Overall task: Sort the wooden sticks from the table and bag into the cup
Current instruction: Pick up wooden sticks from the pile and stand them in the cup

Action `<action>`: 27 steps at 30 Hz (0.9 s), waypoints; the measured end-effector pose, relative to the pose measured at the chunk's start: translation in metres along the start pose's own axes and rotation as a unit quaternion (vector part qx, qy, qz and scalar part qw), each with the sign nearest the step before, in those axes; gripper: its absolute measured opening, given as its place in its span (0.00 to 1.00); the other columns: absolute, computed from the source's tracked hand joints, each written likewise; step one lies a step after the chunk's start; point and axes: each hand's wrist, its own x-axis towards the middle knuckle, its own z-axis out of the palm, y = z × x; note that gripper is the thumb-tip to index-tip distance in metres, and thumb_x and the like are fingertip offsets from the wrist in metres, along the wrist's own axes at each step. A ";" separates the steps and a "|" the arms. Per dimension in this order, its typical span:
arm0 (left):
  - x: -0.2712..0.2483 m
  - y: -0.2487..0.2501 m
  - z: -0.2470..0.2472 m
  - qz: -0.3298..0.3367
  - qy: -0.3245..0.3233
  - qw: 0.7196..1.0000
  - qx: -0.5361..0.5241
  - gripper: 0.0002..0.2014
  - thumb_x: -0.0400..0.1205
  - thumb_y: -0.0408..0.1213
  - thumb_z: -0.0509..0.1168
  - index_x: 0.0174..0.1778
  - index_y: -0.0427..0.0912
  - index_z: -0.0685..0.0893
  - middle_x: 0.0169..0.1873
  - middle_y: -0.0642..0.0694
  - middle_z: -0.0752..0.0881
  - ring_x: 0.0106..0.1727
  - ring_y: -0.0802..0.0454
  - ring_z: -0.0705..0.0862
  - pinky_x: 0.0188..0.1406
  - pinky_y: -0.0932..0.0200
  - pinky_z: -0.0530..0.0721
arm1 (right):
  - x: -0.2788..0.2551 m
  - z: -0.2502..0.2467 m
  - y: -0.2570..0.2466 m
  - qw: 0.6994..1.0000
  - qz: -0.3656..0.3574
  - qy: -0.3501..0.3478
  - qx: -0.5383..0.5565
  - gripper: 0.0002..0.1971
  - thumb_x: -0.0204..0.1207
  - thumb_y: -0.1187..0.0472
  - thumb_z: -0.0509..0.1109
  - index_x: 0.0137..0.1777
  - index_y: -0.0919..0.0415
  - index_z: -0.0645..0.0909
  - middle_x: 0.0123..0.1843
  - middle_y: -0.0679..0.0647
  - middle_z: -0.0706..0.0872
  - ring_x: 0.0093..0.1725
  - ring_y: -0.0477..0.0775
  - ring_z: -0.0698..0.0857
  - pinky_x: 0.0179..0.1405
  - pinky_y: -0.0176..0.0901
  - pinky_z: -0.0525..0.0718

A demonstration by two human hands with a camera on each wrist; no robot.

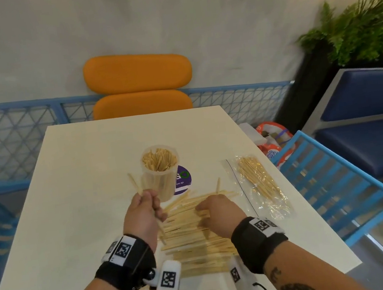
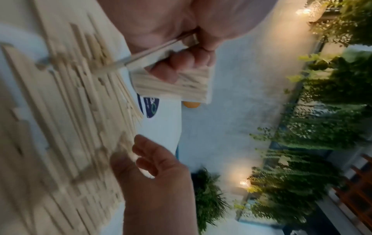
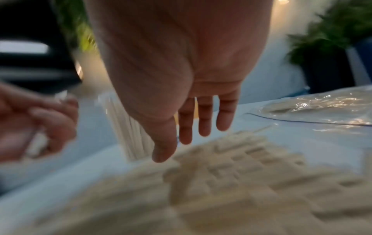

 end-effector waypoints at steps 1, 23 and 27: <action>0.001 -0.003 -0.006 -0.001 0.007 1.000 0.007 0.14 0.93 0.37 0.51 0.47 0.41 0.79 0.30 0.47 0.73 0.26 0.52 0.69 0.31 0.55 0.72 | 0.003 0.008 0.004 0.998 -0.009 -0.017 -0.064 0.18 0.79 0.53 0.73 0.69 0.47 0.83 0.67 0.51 0.81 0.69 0.55 0.77 0.70 0.50 0.77; -0.014 -0.017 0.022 -0.036 -0.080 0.992 0.087 0.14 0.92 0.37 0.55 0.54 0.39 0.85 0.40 0.44 0.88 0.34 0.53 0.80 0.31 0.58 0.74 | -0.017 -0.023 -0.020 0.920 0.008 0.026 0.390 0.03 0.77 0.60 0.77 0.44 0.55 0.93 0.33 0.54 0.89 0.30 0.43 0.82 0.33 0.34 0.82; -0.020 -0.021 0.041 -0.067 -0.108 0.990 0.054 0.15 0.92 0.39 0.56 0.57 0.39 0.87 0.50 0.39 0.92 0.47 0.45 0.88 0.43 0.51 0.83 | -0.021 -0.015 -0.026 0.915 0.012 0.041 0.402 0.05 0.75 0.67 0.78 0.43 0.70 0.91 0.32 0.47 0.90 0.30 0.36 0.84 0.33 0.30 0.79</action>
